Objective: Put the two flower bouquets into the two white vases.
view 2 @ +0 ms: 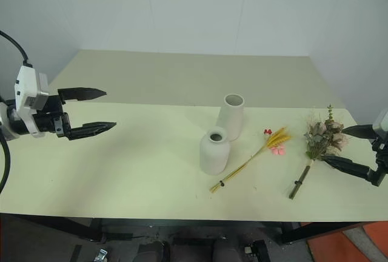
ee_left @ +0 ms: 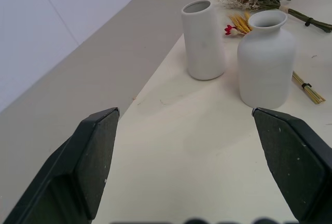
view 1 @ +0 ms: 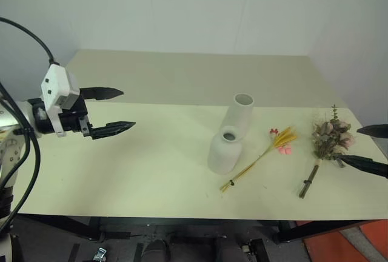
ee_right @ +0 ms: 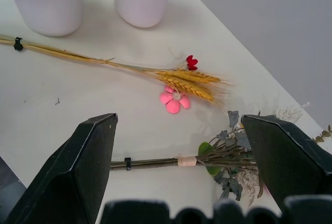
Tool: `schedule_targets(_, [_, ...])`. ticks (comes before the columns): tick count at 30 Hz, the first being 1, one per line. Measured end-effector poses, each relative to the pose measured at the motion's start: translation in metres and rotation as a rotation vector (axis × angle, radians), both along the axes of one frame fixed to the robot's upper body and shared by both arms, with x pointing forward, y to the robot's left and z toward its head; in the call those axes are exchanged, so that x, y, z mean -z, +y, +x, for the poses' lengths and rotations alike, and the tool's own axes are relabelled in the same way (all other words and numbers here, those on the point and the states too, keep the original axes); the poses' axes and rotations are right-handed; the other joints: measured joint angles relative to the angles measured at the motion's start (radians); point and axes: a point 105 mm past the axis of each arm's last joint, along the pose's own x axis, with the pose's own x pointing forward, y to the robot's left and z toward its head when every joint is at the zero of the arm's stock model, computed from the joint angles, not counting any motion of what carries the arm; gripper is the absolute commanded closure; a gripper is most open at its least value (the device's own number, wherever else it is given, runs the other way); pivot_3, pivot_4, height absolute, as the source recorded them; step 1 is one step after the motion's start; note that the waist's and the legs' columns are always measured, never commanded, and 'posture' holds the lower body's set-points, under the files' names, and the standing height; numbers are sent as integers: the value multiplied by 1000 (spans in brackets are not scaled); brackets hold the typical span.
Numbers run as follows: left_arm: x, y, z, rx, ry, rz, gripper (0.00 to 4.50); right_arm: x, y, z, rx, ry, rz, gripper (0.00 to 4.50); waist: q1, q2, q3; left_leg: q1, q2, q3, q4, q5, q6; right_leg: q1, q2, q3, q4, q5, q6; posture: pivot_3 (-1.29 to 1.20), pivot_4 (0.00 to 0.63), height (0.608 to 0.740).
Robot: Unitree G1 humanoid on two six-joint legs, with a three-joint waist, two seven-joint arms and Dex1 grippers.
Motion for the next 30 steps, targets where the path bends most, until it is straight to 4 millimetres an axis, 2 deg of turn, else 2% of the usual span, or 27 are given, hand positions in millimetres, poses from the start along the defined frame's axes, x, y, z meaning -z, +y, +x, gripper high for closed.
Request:
schedule_targets(8, [0,2,2,-6,4,-1,36,3,0,-1,19,16,-1,0,1,0,0,0,0,0,0,0,0,0,0,0,0,0,0,0,150,740])
schedule_targets(12, [0,2,2,-7,1,1,36,8,-4,1,97,55,18,0,0,0,0,0,0,0,0,0,0,0,0,0,0,0,0,0,150,740])
schedule_targets(15, [0,0,4,-3,3,3,36,16,-4,13,221,151,65,0,-6,0,0,1,0,0,0,0,0,0,0,1,0,1,-1,0,150,740])
schedule_targets(19, [0,-9,6,27,-1,-4,36,24,-5,43,436,204,219,0,-8,-1,0,2,0,0,0,0,0,0,0,1,0,1,-1,0,150,740])
schedule_targets(24, [3,-15,7,43,5,-12,36,63,-14,60,675,375,345,0,1,0,0,-4,-1,-1,-1,0,0,-4,0,1,0,5,2,0,150,740])
schedule_targets(30, [4,-21,6,57,-2,-18,36,83,-24,65,791,451,392,0,3,0,0,-5,-1,-1,-1,-1,1,-4,0,0,-1,5,2,0,150,740])
